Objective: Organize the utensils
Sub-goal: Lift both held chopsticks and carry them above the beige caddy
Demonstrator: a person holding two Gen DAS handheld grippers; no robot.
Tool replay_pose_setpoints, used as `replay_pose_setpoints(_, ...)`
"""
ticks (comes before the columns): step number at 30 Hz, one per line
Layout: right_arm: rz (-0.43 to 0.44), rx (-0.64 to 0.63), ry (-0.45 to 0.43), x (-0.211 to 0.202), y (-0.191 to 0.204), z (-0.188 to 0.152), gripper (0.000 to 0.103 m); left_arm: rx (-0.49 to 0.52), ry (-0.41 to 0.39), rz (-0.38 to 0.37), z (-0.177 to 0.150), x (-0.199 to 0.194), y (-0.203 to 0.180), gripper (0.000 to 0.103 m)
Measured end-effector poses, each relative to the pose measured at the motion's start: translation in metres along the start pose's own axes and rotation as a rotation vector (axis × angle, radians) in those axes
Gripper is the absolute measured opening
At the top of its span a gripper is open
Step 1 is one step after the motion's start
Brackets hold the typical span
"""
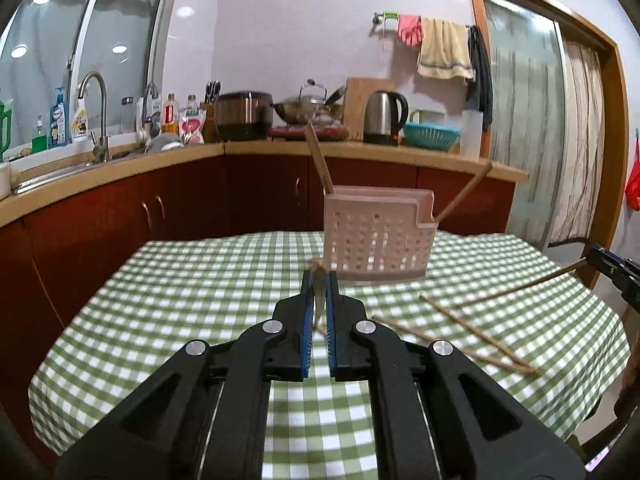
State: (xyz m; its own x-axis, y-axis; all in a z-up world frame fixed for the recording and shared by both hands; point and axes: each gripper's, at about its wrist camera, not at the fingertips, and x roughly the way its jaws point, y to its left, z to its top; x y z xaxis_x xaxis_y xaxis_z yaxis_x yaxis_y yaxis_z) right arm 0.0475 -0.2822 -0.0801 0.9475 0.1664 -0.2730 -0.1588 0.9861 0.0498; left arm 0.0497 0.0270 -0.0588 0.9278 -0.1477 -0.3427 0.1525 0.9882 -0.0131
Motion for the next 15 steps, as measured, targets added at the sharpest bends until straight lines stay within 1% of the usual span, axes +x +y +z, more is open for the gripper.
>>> replay_pose_setpoints(6,0.009,-0.011,-0.024,0.012,0.002,0.02,0.007,-0.007,-0.023,-0.013,0.022,0.007,0.004,0.006)
replay_pose_setpoints(15,0.011,0.002,-0.029,0.044,0.001,0.046,0.007,-0.013,-0.027,-0.029,0.041,0.028,0.007,0.006)
